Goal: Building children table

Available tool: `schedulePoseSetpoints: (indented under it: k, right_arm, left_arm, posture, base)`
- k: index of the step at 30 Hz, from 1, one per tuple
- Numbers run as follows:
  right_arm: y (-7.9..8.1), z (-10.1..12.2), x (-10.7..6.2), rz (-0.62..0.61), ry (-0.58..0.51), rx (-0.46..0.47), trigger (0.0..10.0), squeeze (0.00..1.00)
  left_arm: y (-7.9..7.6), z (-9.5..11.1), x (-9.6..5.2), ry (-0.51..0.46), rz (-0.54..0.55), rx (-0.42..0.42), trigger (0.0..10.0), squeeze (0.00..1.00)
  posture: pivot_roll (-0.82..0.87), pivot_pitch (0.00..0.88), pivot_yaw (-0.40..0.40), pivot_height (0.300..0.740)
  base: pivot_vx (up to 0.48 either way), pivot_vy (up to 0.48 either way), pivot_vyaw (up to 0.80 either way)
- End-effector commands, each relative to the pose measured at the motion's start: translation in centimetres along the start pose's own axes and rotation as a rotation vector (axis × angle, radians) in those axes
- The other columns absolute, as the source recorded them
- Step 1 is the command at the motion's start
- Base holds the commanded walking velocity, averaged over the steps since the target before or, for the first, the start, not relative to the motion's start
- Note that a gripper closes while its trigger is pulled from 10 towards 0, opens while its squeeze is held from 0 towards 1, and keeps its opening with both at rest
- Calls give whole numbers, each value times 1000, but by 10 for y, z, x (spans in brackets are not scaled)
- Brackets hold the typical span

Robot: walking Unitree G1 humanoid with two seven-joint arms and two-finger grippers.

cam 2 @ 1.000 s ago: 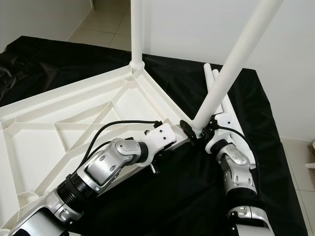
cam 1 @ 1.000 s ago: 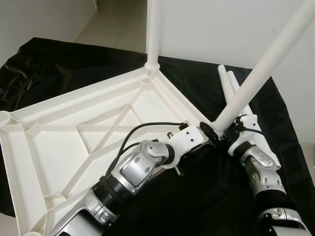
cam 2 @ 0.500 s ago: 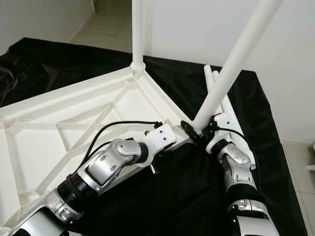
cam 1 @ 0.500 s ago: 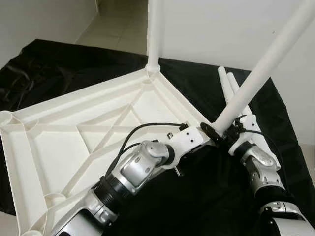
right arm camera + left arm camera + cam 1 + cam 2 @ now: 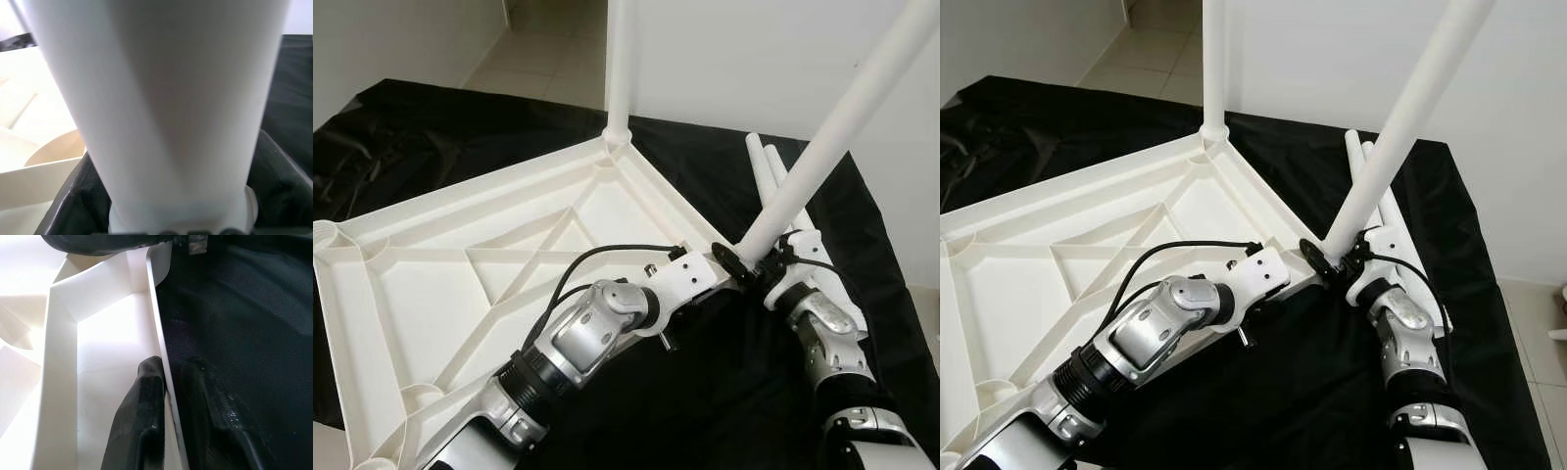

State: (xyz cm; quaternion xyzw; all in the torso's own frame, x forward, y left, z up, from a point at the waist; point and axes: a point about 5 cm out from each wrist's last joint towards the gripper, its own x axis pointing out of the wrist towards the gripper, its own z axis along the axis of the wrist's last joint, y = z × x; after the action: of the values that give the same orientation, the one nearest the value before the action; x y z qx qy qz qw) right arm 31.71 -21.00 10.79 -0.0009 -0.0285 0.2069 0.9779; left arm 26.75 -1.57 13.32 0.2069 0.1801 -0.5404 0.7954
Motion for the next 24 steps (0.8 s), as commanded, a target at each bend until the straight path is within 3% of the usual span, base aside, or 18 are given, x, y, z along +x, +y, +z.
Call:
schedulePoseSetpoints:
  k: [1, 5, 13, 16, 18, 24]
  right_arm:
    - [6, -15, -2, -53, 73, 31, 10000, 0]
    - [18, -12, 4, -112, 66, 16, 10000, 0]
    - [35, -11, 13, -229, 64, 79, 10000, 0]
    - [51, -7, 20, -400, 29, 127, 10000, 0]
    - [57, -6, 21, -450, 29, 136, 10000, 0]
    - [72, -5, 25, -485, 39, 132, 10000, 0]
  left_arm:
    - [-17, -25, 9, 103, -116, -67, 10000, 0]
    - [-17, -25, 9, 102, -115, -71, 10000, 0]
    - [-18, -26, 9, 104, -119, -75, 10000, 0]
    - [-19, -27, 9, 105, -120, -79, 10000, 0]
    - [-19, -27, 8, 105, -120, -81, 10000, 0]
    - [-19, -27, 9, 105, -116, -83, 10000, 0]
  posture:
    - [-1, 90, -50, 740]
    - [0, 95, -51, 740]
    - [-3, 106, -50, 740]
    - [-1, 107, -53, 740]
    - [0, 108, -54, 740]
    - [1, 106, -53, 740]
  base:
    - [0, 0, 0]
    - [0, 0, 0]
    - [0, 0, 0]
    - [0, 0, 0]
    - [0, 0, 0]
    - [0, 0, 0]
